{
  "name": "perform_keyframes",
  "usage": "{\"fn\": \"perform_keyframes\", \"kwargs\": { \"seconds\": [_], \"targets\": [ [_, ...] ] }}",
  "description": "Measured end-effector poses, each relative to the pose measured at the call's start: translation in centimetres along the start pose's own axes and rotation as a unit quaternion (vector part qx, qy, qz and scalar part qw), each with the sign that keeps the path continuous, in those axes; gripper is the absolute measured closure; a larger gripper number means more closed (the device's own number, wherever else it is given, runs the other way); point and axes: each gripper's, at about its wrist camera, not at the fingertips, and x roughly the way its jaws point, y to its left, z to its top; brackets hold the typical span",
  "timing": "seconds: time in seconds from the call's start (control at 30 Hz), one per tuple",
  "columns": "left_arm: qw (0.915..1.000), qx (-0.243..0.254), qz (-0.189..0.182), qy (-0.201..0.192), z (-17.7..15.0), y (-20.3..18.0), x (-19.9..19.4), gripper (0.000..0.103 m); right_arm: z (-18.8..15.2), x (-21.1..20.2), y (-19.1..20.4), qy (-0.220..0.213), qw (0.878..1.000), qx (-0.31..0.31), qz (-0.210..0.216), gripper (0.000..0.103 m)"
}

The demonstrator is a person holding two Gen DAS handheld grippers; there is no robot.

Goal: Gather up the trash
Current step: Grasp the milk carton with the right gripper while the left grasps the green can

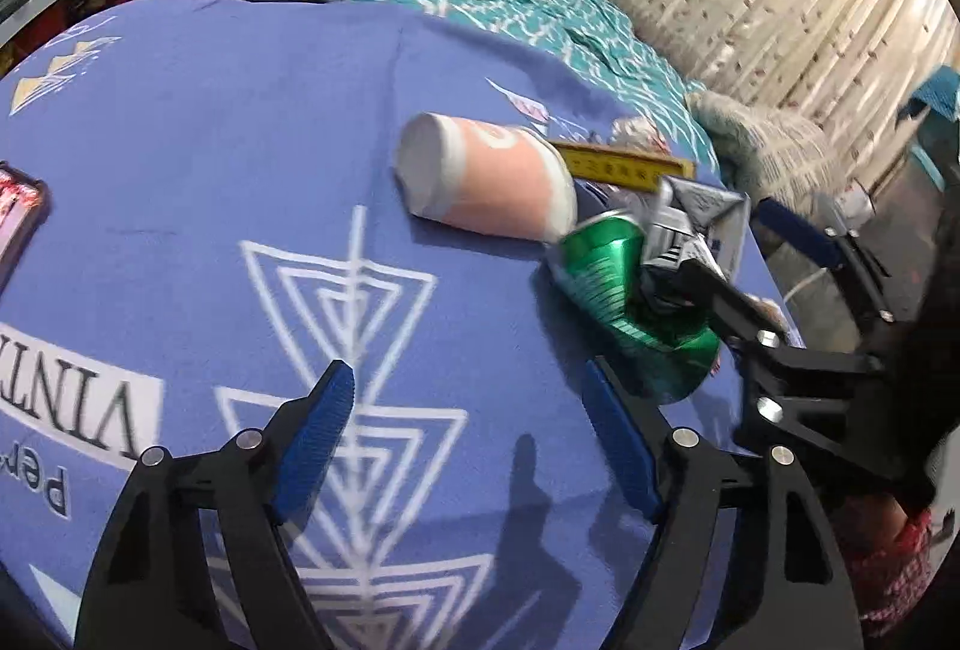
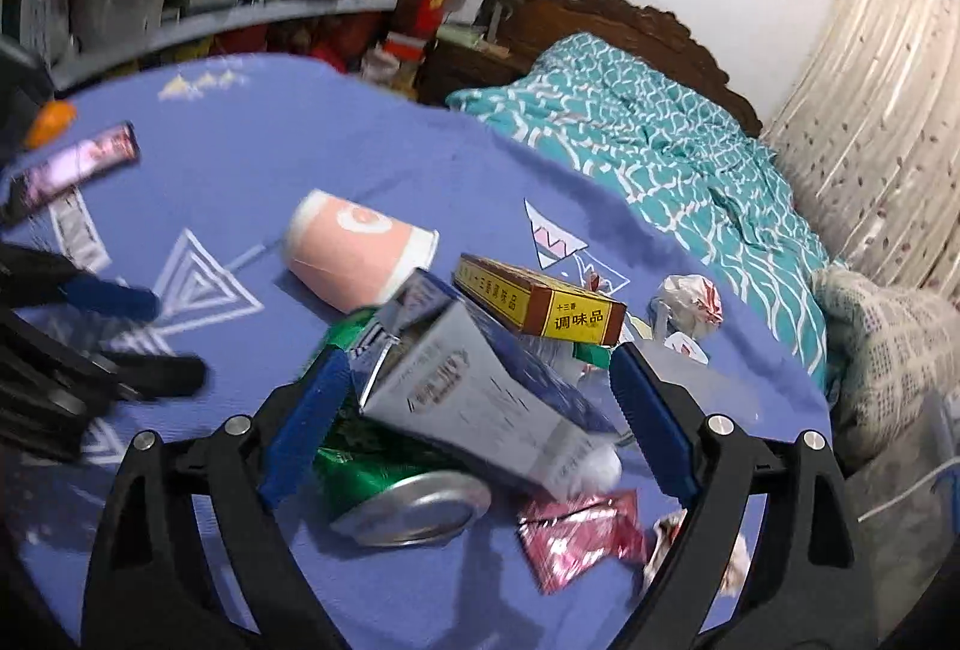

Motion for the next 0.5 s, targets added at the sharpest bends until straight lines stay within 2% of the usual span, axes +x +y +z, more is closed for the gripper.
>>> {"fn": "perform_keyframes", "kwargs": {
  "seconds": [0.03,0.07,0.17,0.3,0.33,0.4,0.43,0.5],
  "targets": [
    [1.0,0.004,0.0,-0.003,0.1,-0.1,-0.2,0.029,-0.1,0.4,-0.1,0.002,1.0,-0.005,0.001,0.031],
    [0.9999,0.009,-0.004,-0.003,0.2,-0.3,-0.2,0.029,-0.2,0.5,-0.3,0.001,1.0,-0.009,0.008,0.037],
    [0.9994,0.023,-0.026,0.004,0.5,-1.4,0.1,0.028,-0.6,-0.9,-1.8,-0.017,1.0,0.021,0.009,0.041],
    [0.997,0.035,-0.06,0.033,1.3,-3.5,2.0,0.027,-1.9,-4.7,-5.9,-0.059,0.991,0.117,-0.002,0.046],
    [0.9965,0.035,-0.065,0.038,1.4,-4.0,2.6,0.027,-2.5,-5.7,-7.3,-0.068,0.986,0.155,0.005,0.046],
    [0.9954,0.033,-0.075,0.049,1.8,-4.9,3.8,0.026,-4.6,-7.9,-10.5,-0.089,0.965,0.244,0.024,0.046],
    [0.9948,0.028,-0.083,0.052,2.0,-5.0,4.2,0.026,-6.0,-8.9,-11.9,-0.095,0.952,0.289,0.034,0.046],
    [0.9924,0.008,-0.105,0.064,2.5,-5.4,5.2,0.026,-9.8,-10.2,-14.7,-0.098,0.917,0.382,0.066,0.046]
  ]
}}
